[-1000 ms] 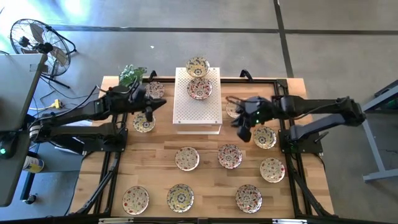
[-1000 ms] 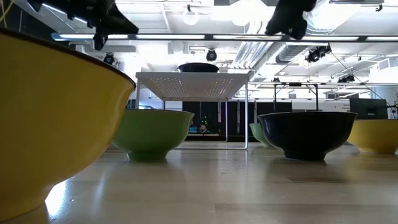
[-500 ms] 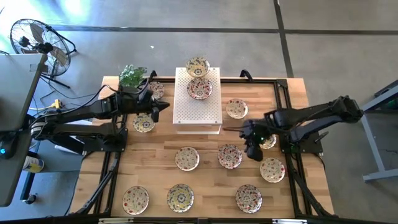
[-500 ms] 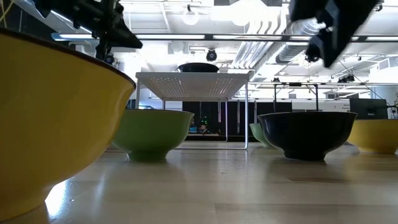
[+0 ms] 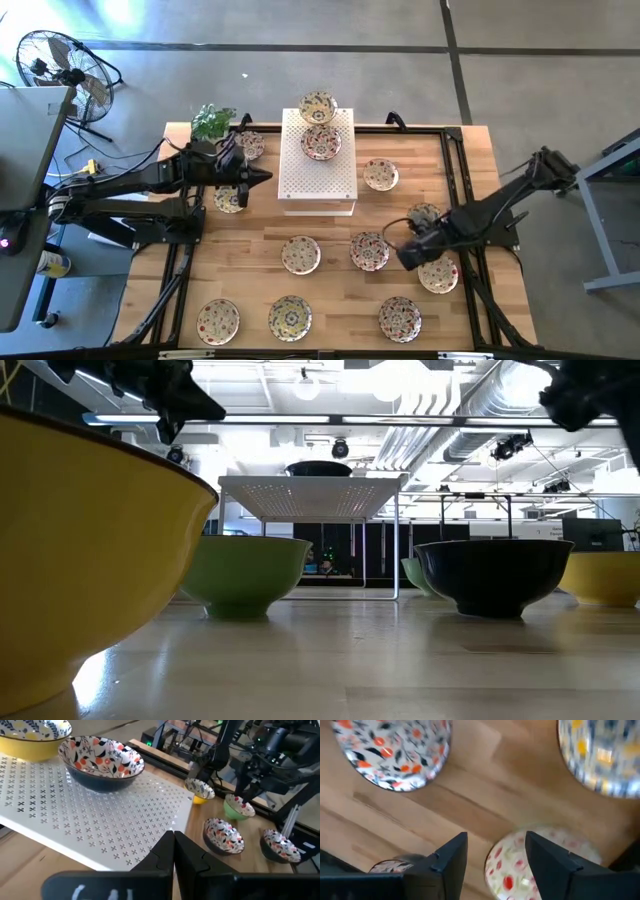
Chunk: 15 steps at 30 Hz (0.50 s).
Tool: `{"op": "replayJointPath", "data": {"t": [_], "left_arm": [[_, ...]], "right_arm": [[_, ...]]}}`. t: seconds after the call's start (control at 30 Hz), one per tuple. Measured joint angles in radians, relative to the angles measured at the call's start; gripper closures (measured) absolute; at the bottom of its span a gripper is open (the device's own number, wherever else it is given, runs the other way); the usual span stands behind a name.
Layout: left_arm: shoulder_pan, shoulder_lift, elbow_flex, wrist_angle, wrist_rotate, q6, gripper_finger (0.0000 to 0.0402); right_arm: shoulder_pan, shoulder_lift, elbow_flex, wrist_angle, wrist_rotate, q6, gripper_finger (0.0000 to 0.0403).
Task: Pick & Place Mini bowls
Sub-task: Put the red patterned bowl on the shelf
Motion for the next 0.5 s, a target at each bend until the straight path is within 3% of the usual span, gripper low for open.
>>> {"op": "replayJointPath", "data": {"t": [0.27, 0.5], "left_arm": [[0.000, 0.001, 0.000, -0.002, 0.015, 0.019, 0.0401], [0.000, 0.001, 0.000, -0.021, 0.044, 0.006, 0.0401]], "right_arm": [[0.100, 0.114, 0.000, 0.034, -0.123, 0.263, 0.0199], [0.117, 0.247, 0.000, 0.069, -0.127, 0.359, 0.0198]]}}
